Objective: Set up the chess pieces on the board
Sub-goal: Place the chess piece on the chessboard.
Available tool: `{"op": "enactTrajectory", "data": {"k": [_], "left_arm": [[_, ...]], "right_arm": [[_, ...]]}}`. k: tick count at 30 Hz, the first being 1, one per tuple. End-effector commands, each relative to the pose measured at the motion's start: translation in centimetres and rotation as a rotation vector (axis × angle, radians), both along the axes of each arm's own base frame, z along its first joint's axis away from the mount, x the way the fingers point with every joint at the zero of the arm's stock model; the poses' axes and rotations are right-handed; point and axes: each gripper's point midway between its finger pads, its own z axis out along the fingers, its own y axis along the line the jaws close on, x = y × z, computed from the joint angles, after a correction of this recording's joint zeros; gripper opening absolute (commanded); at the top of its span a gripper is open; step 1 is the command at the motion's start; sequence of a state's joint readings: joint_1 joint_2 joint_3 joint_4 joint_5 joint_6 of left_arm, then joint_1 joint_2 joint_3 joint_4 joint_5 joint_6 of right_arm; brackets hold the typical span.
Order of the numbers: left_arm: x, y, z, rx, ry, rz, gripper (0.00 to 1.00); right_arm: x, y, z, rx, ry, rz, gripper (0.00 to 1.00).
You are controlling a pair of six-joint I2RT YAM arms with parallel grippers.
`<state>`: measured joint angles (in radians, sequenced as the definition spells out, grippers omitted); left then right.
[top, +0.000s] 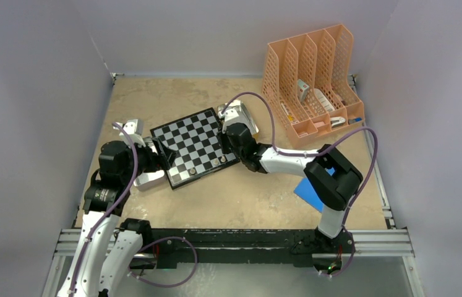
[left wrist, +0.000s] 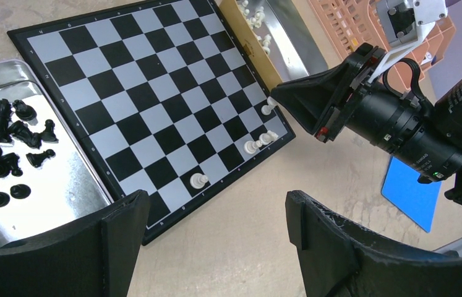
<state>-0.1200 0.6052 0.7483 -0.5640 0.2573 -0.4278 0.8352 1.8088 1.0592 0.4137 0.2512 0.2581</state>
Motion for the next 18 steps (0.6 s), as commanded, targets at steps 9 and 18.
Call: {"op": "enactTrajectory", "data": {"k": [9, 18], "left_arm": [[0.2, 0.0, 1.0, -0.009, -0.035, 0.005, 0.81], [0.3, 0.0, 0.9, -0.009, -0.031, 0.009, 0.81]], "right_arm": [[-0.5, 2.0, 0.6, 0.051, -0.023, 0.008, 0.15], [-0.9, 1.9, -1.1, 0.024, 0.005, 0.015, 0.17]]}}
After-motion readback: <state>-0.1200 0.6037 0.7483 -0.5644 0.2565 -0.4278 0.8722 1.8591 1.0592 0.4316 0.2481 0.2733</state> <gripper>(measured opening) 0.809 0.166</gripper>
